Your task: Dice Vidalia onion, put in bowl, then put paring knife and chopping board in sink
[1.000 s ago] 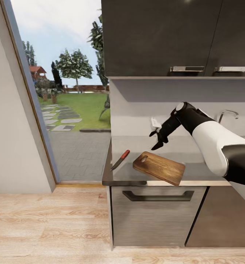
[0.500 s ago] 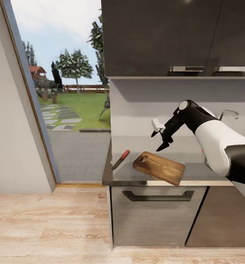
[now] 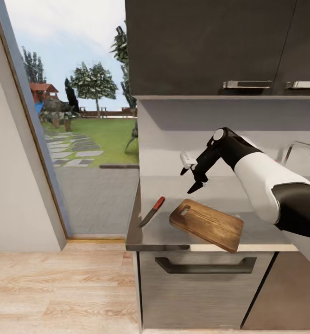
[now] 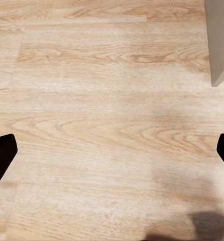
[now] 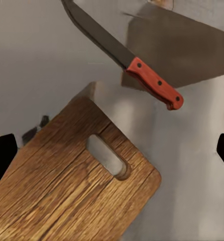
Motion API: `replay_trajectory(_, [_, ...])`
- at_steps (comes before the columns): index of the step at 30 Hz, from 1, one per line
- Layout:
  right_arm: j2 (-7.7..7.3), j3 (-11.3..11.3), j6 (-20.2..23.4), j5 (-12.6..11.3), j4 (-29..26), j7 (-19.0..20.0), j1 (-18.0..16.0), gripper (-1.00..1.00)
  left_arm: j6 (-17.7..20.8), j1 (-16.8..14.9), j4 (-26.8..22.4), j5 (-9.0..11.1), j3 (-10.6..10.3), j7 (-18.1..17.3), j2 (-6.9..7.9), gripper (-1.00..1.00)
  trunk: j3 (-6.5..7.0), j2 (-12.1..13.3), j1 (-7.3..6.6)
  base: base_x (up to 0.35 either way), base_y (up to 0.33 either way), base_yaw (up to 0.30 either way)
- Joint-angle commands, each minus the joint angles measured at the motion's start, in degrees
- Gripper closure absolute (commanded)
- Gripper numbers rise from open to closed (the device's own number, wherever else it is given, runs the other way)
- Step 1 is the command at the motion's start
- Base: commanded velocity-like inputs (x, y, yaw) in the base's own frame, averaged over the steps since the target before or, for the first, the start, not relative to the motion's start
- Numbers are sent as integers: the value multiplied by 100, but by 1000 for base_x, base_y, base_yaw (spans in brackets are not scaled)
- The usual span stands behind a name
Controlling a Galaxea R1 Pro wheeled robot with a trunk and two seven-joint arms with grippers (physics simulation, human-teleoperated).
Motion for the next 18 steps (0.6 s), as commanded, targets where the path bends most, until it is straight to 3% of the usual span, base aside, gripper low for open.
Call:
replay_trajectory(1, [8, -13, -64, 34, 1, 3, -2, -100, -11, 2, -7, 0, 3, 7, 4, -100, -5, -2, 1, 111, 0, 0])
replay_trajectory(6, [55, -8, -332, 149, 315, -11, -5, -100, -21, 1, -5, 0, 2, 7, 23, -100, -5, -2, 1, 25, 0, 0])
replay_trajectory(12, [76, -12, -653, 710, 687, -40, -6, -100, -22, 0, 27, 0, 4, 7, 37, -100, -5, -2, 1, 2, 0, 0])
replay_trajectory(18, [69, -16, -731, 798, 786, -75, -6, -100, -14, 2, 33, 0, 10, 7, 38, -100, -5, -2, 1, 0, 0, 0])
